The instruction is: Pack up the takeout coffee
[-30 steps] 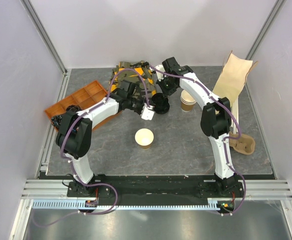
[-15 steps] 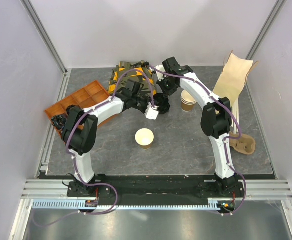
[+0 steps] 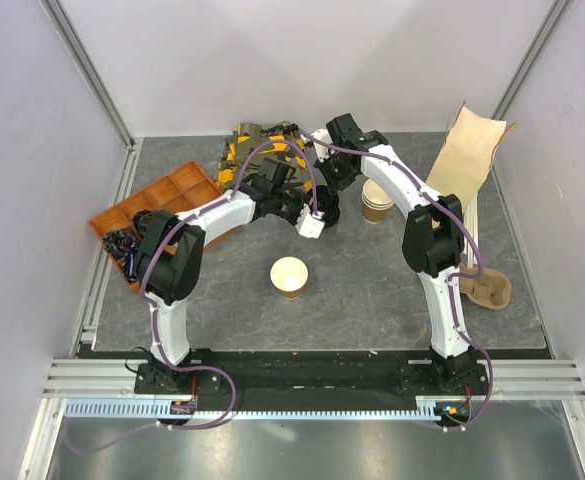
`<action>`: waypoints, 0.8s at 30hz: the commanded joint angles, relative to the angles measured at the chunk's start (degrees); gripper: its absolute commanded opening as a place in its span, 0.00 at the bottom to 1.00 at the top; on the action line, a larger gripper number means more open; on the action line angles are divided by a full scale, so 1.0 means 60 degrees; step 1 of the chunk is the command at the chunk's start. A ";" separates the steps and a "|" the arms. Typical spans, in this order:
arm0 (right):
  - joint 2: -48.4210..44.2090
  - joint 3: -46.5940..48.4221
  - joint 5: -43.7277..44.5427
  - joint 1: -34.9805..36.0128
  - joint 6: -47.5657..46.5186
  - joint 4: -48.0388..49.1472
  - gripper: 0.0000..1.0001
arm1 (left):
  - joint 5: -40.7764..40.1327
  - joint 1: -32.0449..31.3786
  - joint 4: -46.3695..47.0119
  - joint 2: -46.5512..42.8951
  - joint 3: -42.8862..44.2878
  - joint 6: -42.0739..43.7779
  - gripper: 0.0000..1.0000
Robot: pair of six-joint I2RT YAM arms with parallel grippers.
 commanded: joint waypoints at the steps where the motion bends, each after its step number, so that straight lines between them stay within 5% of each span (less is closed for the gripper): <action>1: 0.0077 0.0461 0.0003 0.0012 -0.0082 -0.0040 0.00 | -0.0219 -0.0098 0.0032 0.0178 0.0450 0.0479 0.39; 14: 0.0121 0.0432 0.0017 0.0013 -0.0111 -0.0026 0.00 | -0.0440 -0.0171 -0.0232 0.0339 0.0714 0.0347 0.27; 24: 0.0194 0.0476 0.0193 -0.0002 -0.0141 -0.0026 0.05 | -0.0484 -0.0230 -0.0334 0.0442 0.0890 0.0230 0.04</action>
